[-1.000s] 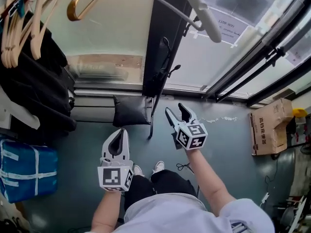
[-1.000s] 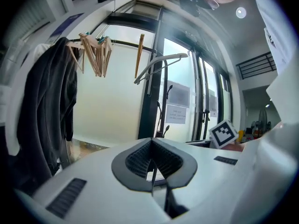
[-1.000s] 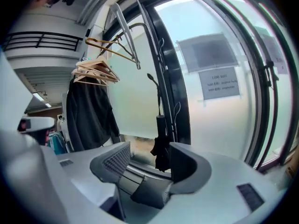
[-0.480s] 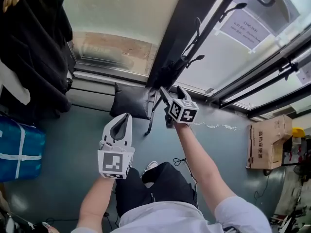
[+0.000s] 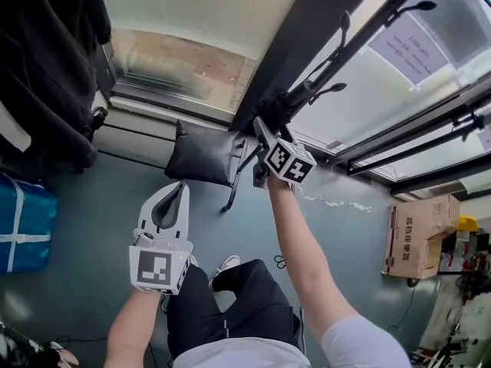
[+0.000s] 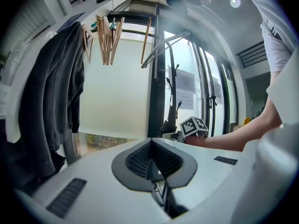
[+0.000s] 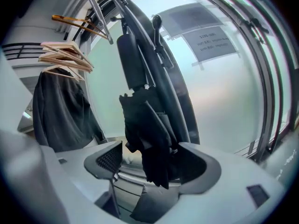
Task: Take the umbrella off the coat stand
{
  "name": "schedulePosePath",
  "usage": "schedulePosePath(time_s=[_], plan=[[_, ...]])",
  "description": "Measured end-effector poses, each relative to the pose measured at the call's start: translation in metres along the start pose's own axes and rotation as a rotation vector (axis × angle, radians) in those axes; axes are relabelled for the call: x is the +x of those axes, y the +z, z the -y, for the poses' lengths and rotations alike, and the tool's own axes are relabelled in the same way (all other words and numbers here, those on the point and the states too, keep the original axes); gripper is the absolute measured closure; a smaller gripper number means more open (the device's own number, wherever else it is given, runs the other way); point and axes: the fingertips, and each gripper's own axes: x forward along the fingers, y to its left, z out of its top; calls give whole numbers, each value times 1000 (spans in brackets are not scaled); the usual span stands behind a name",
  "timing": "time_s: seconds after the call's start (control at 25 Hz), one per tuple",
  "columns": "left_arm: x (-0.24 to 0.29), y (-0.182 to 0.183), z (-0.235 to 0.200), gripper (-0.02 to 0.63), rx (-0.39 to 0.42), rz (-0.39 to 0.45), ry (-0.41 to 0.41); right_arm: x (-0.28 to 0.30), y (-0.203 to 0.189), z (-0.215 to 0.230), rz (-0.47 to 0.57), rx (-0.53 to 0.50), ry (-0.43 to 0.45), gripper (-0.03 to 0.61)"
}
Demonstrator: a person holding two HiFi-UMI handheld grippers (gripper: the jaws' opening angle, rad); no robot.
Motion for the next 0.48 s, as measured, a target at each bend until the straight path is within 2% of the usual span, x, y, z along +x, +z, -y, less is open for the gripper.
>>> schedulePosePath(time_s=[0.24, 0.4, 0.48], plan=[[4, -18, -8, 591, -13, -40, 1, -2, 4, -3, 109, -9, -36, 221], [6, -30, -16, 591, -28, -60, 2, 4, 6, -19, 127, -84, -20, 222], [9, -34, -15, 591, -33, -67, -5, 9, 8, -15, 131, -67, -38, 224]])
